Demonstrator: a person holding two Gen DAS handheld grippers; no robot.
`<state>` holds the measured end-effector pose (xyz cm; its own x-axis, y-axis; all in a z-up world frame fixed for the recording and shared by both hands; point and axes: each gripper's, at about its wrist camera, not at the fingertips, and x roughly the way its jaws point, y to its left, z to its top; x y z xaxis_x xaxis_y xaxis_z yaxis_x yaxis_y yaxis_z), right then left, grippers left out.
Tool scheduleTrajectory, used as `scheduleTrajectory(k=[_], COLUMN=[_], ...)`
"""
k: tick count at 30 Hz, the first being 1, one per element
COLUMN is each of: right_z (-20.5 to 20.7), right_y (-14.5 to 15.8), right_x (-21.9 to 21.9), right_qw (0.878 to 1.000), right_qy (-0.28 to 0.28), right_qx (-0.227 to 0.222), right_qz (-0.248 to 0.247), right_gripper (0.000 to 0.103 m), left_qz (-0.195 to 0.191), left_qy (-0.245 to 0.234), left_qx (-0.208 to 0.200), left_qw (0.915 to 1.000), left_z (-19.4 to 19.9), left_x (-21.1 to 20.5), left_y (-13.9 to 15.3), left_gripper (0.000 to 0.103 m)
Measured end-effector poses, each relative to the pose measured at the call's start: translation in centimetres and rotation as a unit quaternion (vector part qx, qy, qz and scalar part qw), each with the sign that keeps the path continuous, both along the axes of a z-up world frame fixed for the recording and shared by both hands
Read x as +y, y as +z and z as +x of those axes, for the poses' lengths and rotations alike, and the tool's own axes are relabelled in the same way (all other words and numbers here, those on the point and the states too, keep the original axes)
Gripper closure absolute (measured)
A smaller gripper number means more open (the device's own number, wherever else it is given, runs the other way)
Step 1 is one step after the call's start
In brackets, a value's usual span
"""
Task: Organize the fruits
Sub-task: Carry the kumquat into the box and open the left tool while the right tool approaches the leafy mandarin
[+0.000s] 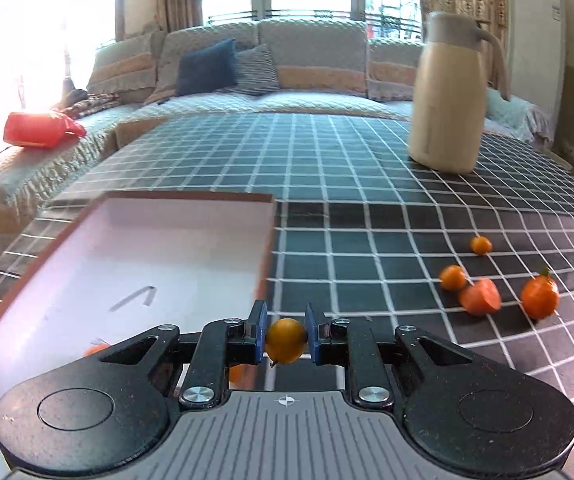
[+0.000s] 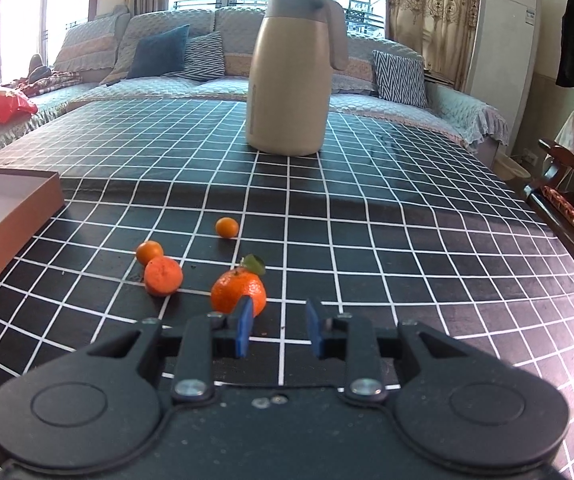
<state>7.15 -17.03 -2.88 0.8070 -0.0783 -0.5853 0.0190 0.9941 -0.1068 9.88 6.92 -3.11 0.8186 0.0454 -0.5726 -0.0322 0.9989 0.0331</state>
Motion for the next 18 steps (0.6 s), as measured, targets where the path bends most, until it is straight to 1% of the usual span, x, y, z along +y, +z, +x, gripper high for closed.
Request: scheduleTrajectory(k=[1,2,3,6,11,16,18], right_z=[0.1,0.1,0.2,0.3,0.2,0.1,0.2], right_y=[0.0,0.0,-0.1,-0.3,-0.3,0.0,-0.1], right_x=[0.1,0.3,0.4,0.8,1.4,1.8,1.8], right_qw=[1.0,1.0,1.0,1.0,1.0,1.0,1.0], right_qy=[0.001,0.001,0.002,0.003,0.006,0.008,0.006], right_qx=[0.001,0.001,0.002,0.005,0.005,0.002,0.003], right_qz=[0.0,-0.002,-0.003,-0.006,-0.011,-0.014,-0.015], right_gripper=[0.075,0.075,0.075,0.075,0.075,0.075,0.075], left_qz=[-0.007,-0.001,0.014,0.0,-0.002,0.003,-0.009], left_qy=[-0.002,-0.001,0.008,0.012,0.019,0.007,-0.009], left_qx=[0.001,-0.002,-0.007,-0.01,-0.005,-0.003,0.009], left_qw=[1.0,1.0,0.9998,0.9999,0.9998,1.0,0.9999], left_z=[0.1,0.0,0.0,-0.1,0.3,1.0,1.4], left_x=[0.3,0.4,0.4,1.3,2.9,4.5,5.6], left_y=[0.0,0.1,0.2,0.4,0.3,0.6,0.7], left_gripper=[0.082,0.082,0.082,0.082,0.082,0.082,0.082])
